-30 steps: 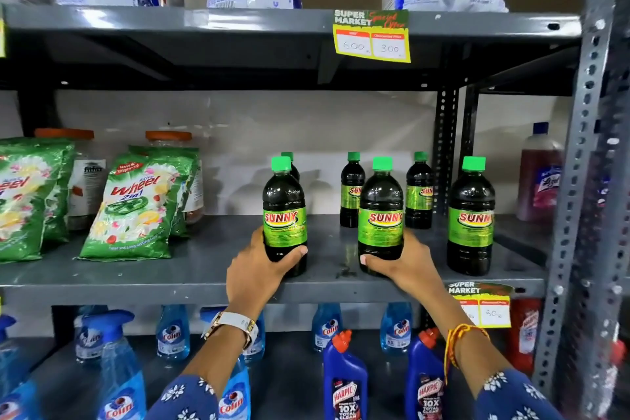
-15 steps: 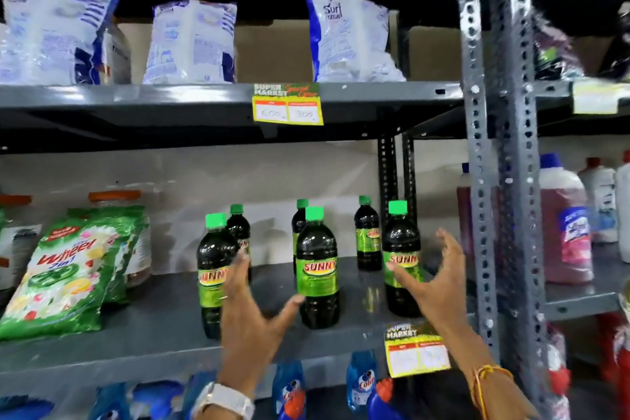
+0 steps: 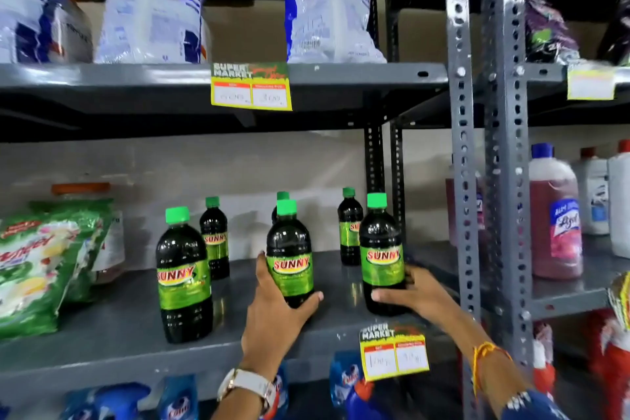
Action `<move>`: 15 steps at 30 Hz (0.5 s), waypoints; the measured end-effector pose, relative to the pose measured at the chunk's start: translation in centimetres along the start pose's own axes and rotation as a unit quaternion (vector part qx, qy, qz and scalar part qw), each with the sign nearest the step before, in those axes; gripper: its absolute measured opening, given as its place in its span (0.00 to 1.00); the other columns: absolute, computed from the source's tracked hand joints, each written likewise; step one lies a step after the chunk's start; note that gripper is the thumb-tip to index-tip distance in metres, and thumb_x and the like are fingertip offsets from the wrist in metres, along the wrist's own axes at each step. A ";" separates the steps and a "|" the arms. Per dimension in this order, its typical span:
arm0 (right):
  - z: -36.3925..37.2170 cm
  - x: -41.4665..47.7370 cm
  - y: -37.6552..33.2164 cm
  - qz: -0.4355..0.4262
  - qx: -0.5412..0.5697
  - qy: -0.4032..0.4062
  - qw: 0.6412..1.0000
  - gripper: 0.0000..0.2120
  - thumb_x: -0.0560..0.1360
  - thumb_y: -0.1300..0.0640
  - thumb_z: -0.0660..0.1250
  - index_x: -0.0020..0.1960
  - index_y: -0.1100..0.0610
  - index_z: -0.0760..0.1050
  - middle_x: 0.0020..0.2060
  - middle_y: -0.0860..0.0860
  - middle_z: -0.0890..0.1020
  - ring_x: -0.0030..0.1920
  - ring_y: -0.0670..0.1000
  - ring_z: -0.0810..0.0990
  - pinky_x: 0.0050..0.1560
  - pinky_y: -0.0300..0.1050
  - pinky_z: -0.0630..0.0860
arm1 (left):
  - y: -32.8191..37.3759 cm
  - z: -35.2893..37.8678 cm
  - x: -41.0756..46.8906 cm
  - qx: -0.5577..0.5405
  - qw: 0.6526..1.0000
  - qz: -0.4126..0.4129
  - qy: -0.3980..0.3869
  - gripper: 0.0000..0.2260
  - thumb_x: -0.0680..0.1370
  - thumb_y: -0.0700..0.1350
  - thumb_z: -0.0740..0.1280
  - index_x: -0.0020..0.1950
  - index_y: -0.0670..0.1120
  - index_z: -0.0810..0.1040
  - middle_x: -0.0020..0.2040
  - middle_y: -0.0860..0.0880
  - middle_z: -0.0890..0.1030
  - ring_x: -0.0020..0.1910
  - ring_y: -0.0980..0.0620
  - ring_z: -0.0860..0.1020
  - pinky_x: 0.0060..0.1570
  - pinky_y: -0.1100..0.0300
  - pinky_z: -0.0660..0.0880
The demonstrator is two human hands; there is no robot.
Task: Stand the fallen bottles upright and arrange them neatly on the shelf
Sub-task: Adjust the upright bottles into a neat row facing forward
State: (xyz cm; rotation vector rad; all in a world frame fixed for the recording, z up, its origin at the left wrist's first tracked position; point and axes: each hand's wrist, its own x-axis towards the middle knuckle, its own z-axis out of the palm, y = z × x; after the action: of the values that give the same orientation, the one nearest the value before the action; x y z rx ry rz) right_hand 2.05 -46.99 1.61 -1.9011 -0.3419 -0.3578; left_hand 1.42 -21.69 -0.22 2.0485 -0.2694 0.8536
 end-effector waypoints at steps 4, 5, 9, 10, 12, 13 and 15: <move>0.2 -0.1 -0.2 -0.004 -0.010 0.010 1.000 0.18 0.60 0.57 0.79 0.47 0.46 0.79 0.45 0.44 0.85 0.46 0.41 0.83 0.49 0.35 0.77 | 0.4 -0.1 0.1 0.025 1.000 0.000 0.008 0.49 0.65 0.60 0.75 0.75 0.49 0.48 0.66 0.45 0.72 0.60 0.42 0.74 0.56 0.50 0.71; 0.2 -0.1 -0.4 -0.003 -0.013 0.010 1.000 0.17 0.61 0.58 0.79 0.46 0.46 0.79 0.44 0.43 0.85 0.44 0.39 0.83 0.46 0.32 0.77 | 0.4 0.0 0.1 0.026 1.000 0.002 0.007 0.49 0.65 0.60 0.74 0.75 0.49 0.48 0.66 0.45 0.72 0.60 0.42 0.74 0.57 0.50 0.71; 0.2 -0.2 -0.4 0.002 -0.028 0.016 0.999 0.18 0.61 0.57 0.79 0.47 0.45 0.78 0.45 0.43 0.84 0.45 0.39 0.83 0.42 0.30 0.76 | 0.6 0.0 -0.1 0.044 0.999 -0.001 0.015 0.46 0.67 0.59 0.74 0.74 0.46 0.51 0.65 0.44 0.72 0.60 0.41 0.74 0.56 0.49 0.71; 0.2 -0.3 -0.4 0.002 -0.027 0.015 1.000 0.18 0.61 0.56 0.79 0.47 0.45 0.77 0.45 0.43 0.84 0.46 0.39 0.82 0.42 0.29 0.76 | 0.6 0.0 -0.1 0.047 0.999 -0.003 0.014 0.46 0.67 0.59 0.74 0.74 0.46 0.51 0.65 0.44 0.73 0.60 0.41 0.74 0.55 0.49 0.71; 0.3 -0.4 -0.4 0.001 -0.029 0.015 0.999 0.19 0.61 0.55 0.79 0.48 0.44 0.77 0.45 0.42 0.84 0.46 0.39 0.82 0.41 0.29 0.75 | 0.5 0.0 0.0 0.048 0.999 -0.008 0.011 0.45 0.67 0.60 0.73 0.74 0.46 0.52 0.65 0.44 0.73 0.59 0.41 0.74 0.55 0.49 0.71; 0.2 -0.3 -0.4 0.000 -0.030 0.015 0.999 0.19 0.61 0.55 0.79 0.48 0.44 0.77 0.45 0.42 0.84 0.46 0.39 0.82 0.42 0.29 0.75 | 0.5 0.0 0.0 0.047 0.999 -0.009 0.009 0.45 0.67 0.60 0.73 0.73 0.46 0.52 0.64 0.44 0.73 0.59 0.41 0.75 0.54 0.49 0.71; 0.2 -0.3 -0.3 -0.003 -0.029 0.014 0.999 0.19 0.61 0.54 0.79 0.48 0.43 0.77 0.45 0.41 0.83 0.46 0.39 0.82 0.43 0.30 0.75 | 0.4 0.0 0.0 0.042 0.999 -0.009 0.004 0.44 0.66 0.61 0.73 0.72 0.46 0.54 0.63 0.45 0.74 0.57 0.42 0.75 0.52 0.51 0.72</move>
State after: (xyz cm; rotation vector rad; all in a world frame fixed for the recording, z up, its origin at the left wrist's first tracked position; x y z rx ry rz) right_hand 1.69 -46.68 1.67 -1.9504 -0.3219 -0.4012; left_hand 1.26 -21.88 0.06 2.1214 -0.2151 0.8745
